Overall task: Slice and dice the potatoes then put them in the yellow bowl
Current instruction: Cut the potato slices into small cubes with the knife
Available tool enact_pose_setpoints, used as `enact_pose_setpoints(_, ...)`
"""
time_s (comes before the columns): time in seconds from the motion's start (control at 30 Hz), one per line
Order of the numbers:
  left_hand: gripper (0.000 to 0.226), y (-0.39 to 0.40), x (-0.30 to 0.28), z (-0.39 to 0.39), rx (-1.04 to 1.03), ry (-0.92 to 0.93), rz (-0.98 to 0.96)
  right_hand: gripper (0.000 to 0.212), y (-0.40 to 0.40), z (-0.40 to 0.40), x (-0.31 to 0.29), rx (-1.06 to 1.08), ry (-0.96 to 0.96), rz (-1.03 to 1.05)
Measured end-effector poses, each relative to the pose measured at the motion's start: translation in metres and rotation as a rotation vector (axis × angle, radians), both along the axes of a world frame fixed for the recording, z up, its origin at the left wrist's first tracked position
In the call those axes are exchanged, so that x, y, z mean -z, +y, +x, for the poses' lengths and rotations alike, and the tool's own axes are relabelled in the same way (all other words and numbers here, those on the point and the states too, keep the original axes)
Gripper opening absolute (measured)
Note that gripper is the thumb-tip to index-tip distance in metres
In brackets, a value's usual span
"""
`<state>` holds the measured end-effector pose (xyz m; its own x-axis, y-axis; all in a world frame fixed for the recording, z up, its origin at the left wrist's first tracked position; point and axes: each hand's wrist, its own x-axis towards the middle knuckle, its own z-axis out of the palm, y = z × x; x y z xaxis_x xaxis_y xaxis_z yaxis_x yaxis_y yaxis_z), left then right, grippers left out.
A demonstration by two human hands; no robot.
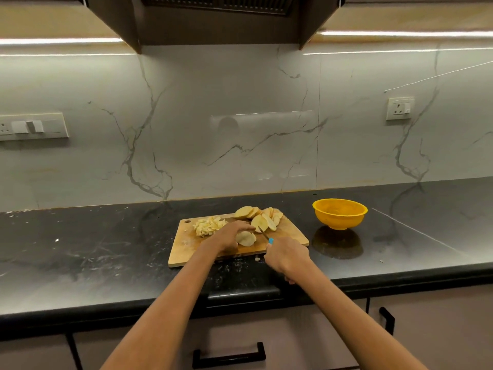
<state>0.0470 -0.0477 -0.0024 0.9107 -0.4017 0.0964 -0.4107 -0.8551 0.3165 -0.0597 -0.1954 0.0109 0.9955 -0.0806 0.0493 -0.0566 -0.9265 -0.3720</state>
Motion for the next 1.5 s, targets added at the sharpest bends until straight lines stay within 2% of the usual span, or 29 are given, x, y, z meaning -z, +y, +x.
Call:
enact_pose_setpoints(0.23, 0.066, 0.001, -0.011, 0.006, 0.027, 0.062, 0.13, 0.033, -0.005, 0.005, 0.001, 0.01, 0.014, 0.047)
enact_pose_setpoints(0.4, 0.061, 0.001, -0.009, 0.003, 0.003, 0.021, 0.166, 0.027, -0.006, 0.005, 0.002, -0.007, 0.025, 0.076)
enact_pose_setpoints(0.53, 0.054, 0.0, -0.005, -0.001, -0.046, -0.014, 0.202, 0.035, -0.007, 0.0, 0.005, 0.006, 0.06, 0.104)
enact_pose_setpoints(0.87, 0.05, -0.003, -0.004, -0.014, -0.089, -0.094, 0.254, 0.029, -0.002, 0.002, 0.007, 0.012, 0.072, 0.093)
enact_pose_setpoints(0.97, 0.058, 0.002, -0.002, -0.011, -0.017, -0.132, 0.231, 0.034, -0.004, 0.005, 0.007, 0.022, 0.079, 0.116)
enact_pose_setpoints(1.1, 0.055, 0.002, -0.001, -0.01, 0.061, -0.021, 0.117, 0.04, -0.008, 0.003, 0.008, 0.01, 0.08, 0.125)
enact_pose_setpoints(1.33, 0.048, -0.001, -0.001, -0.01, 0.024, -0.039, 0.116, 0.042, -0.009, -0.008, 0.005, 0.031, 0.102, 0.082)
enact_pose_setpoints(1.43, 0.046, -0.006, 0.0, -0.014, -0.021, -0.059, 0.122, 0.036, -0.005, -0.011, 0.009, 0.017, 0.09, 0.046)
enact_pose_setpoints(1.5, 0.037, -0.01, 0.001, -0.019, -0.061, -0.06, 0.139, 0.036, -0.001, -0.01, 0.01, -0.008, 0.085, 0.025)
